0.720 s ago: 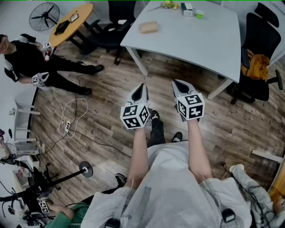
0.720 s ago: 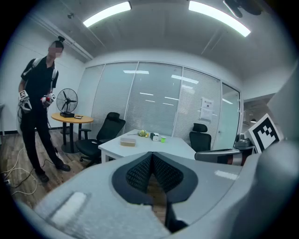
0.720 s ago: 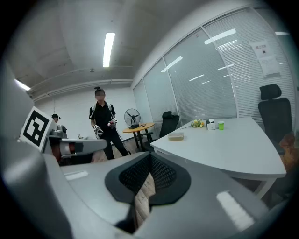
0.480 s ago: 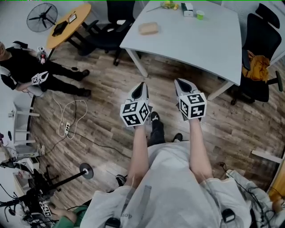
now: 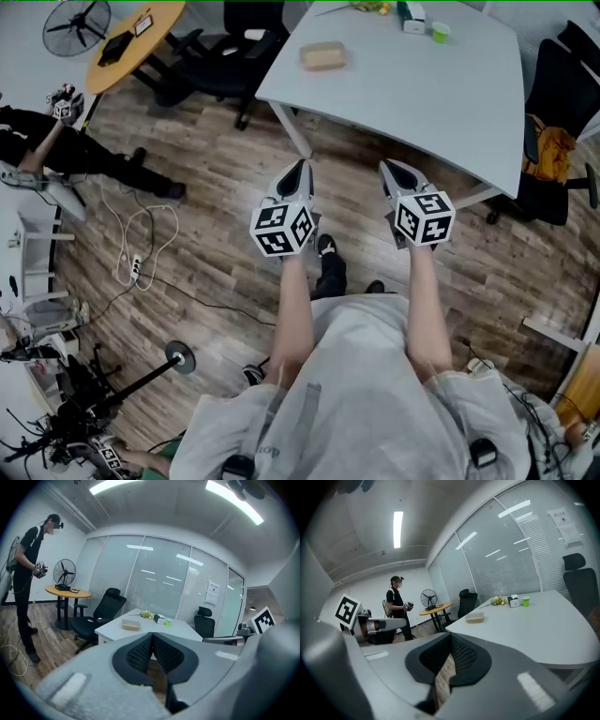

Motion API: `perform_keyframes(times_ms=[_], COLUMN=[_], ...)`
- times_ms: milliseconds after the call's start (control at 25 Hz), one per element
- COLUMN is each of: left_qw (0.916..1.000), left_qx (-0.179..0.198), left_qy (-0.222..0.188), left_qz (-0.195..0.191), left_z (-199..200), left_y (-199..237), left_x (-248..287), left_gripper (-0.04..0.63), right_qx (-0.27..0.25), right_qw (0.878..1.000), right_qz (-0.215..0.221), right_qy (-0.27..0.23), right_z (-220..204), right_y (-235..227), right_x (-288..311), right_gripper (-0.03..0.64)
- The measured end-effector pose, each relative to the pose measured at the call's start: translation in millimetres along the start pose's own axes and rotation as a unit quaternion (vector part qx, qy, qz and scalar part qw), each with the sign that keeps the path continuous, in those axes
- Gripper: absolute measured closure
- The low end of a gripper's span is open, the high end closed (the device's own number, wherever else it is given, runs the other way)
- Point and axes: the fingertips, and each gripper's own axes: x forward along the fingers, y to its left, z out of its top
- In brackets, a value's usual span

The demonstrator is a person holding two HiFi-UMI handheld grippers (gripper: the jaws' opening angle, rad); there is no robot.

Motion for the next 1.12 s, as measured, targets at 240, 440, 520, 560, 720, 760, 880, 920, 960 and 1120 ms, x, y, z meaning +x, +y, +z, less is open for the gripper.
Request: perform_keyframes(times_ms=[240, 440, 520, 560, 720, 760, 880, 920, 960, 1120], left_qw=[0.9999, 0.9996, 0.9993, 0.9992, 0.9988, 0.9987, 0.9979, 0.9977, 0.9977, 0.9984], left_qx=[0.002, 0.006, 0.009, 0.013, 0.016, 0.017, 0.025, 0.028, 0.029, 0.025], left_qy=[-0.015, -0.017, -0.014, -0.012, -0.01, -0.011, -0.009, -0.008, -0.006, 0.0], left_qz=[0.005, -0.022, -0.033, -0.036, -0.044, -0.048, -0.058, -0.061, -0.061, -0.051], left_z=[34.1, 56.2, 60.5, 61.5, 69.3, 71.7, 75.7, 76.1, 76.4, 79.1], left_y=[50.3, 79.4, 89.8, 95.0, 115.5, 119.9, 128.9, 132.2, 136.4, 156.6], left_x=[41.6, 72.4, 83.4, 87.9, 100.6, 102.4, 106.4, 107.1, 107.4, 104.7], left_gripper=[0.589, 0.589, 0.589, 0.589, 0.589, 0.589, 0.589, 0.589, 0.589, 0.589], right_qx=[-0.012, -0.013, -0.013, -0.013, -0.012, -0.012, -0.009, -0.007, -0.006, -0.004], right_qw=[1.0, 0.999, 0.999, 0.999, 0.999, 0.999, 1.0, 1.0, 1.0, 1.0], right_qz=[-0.008, -0.017, -0.02, -0.021, -0.024, -0.023, -0.026, -0.028, -0.03, -0.021], right_qy=[0.019, 0.024, 0.026, 0.027, 0.027, 0.024, 0.011, 0.008, 0.005, 0.005], right_z=[17.8, 31.8, 34.2, 34.4, 40.8, 44.5, 56.0, 58.0, 58.9, 59.7], right_y=[-6.4, -7.7, -7.4, -7.0, -2.3, -0.4, 0.6, 0.6, 1.6, 14.5], right_x=[61.0, 106.5, 124.3, 132.0, 154.4, 158.7, 170.1, 173.4, 176.6, 185.6], right_gripper=[0.614, 0.614, 0.614, 0.614, 0.614, 0.614, 0.614, 0.614, 0.614, 0.614])
